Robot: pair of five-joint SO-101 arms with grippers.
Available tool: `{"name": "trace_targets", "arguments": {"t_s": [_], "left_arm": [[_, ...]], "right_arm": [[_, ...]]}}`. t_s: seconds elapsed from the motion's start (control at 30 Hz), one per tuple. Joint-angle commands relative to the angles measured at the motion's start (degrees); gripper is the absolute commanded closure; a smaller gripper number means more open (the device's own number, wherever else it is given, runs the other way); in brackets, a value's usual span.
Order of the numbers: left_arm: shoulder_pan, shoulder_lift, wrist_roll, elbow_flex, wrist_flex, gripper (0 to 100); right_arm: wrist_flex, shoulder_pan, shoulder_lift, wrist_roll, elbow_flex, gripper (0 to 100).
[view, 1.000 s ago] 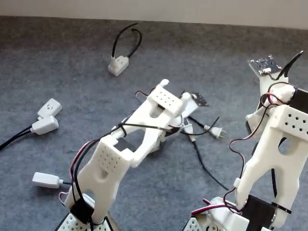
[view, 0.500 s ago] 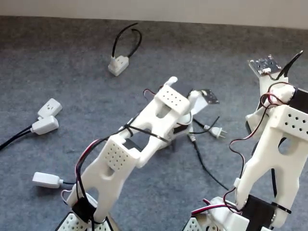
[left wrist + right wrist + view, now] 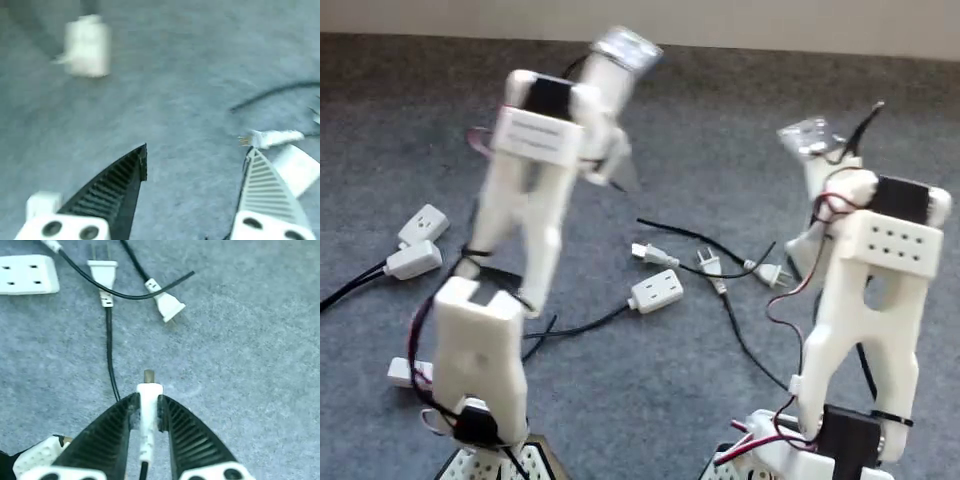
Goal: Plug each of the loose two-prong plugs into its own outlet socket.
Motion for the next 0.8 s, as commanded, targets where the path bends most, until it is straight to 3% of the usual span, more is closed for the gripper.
{"name": "trace_targets", "arguments": {"t_s": [0.0,0.17,0.33,0.57,0.77], "left_arm": [[-14.6,-9.0,5.3,3.4,0.8,69],[-27.4,-12.5,5.1,18.3,0.6,69],[-35.4,-12.5,5.1,33.1,0.6,69],[-37.1,-12.6,5.2,52.6,-5.0,69],[-36.7,-12.6,5.3,62.4,-11.8,69]], "right_arm": [[2.2,-8.3,-2.2,-4.9,0.1,99.2],[2.2,-18.5,-1.7,-10.5,0.0,99.2],[2.2,-27.6,0.7,-18.0,-0.7,99.2],[2.1,-30.9,18.1,-19.5,-7.3,99.2],[2.2,-33.1,25.1,-17.3,-16.7,99.2]]}}
